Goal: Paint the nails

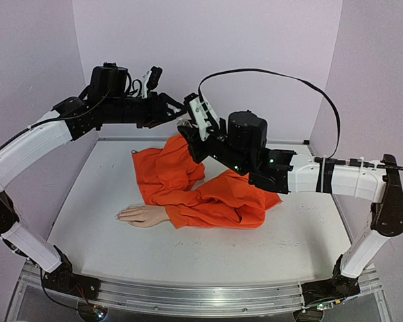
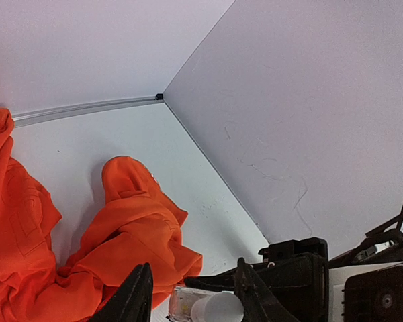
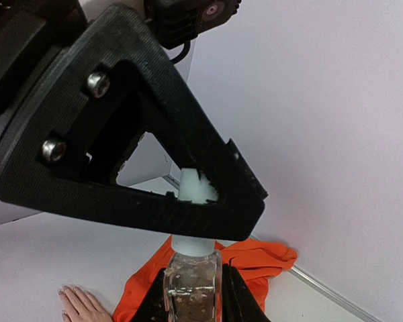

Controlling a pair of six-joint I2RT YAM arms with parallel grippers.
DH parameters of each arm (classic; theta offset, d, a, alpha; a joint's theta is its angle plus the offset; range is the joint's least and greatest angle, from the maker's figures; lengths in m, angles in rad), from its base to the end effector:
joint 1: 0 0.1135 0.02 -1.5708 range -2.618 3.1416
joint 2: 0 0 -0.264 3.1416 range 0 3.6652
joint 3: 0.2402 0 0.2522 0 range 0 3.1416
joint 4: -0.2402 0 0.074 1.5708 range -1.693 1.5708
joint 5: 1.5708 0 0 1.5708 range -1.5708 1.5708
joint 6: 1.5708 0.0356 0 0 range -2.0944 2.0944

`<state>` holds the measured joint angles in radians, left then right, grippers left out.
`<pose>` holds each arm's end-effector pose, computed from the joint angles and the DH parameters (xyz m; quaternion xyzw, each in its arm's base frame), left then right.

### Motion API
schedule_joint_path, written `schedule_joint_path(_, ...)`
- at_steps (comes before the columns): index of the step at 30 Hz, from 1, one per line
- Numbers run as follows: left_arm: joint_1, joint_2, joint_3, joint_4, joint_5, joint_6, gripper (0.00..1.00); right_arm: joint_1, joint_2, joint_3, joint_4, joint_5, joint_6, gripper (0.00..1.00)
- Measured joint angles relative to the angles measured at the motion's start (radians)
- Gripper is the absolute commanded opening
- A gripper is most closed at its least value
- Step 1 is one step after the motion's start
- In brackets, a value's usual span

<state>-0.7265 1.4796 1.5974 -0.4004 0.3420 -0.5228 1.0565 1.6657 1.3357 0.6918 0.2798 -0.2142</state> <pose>0.2428 -0.2317 0.4348 0.1818 0.7735 -0.4564 0.4004 0.2041 0.3412 0.3920 -0.2416 0.5211 0.2607 0.7760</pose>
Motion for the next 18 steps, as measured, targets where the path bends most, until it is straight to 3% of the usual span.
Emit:
schedule_joint_path(9, 0.002, 0.001, 0.002, 0.002, 0.022, 0.006, 0.09, 0.006, 0.029, 0.031, -0.018, 0.016, 0.010, 0.00)
schedule_joint_path(18, 0.016, -0.023, -0.102, 0.159, 0.035, 0.025, 0.04, -0.010, 0.050, 0.084, -0.075, -0.022, 0.096, 0.00)
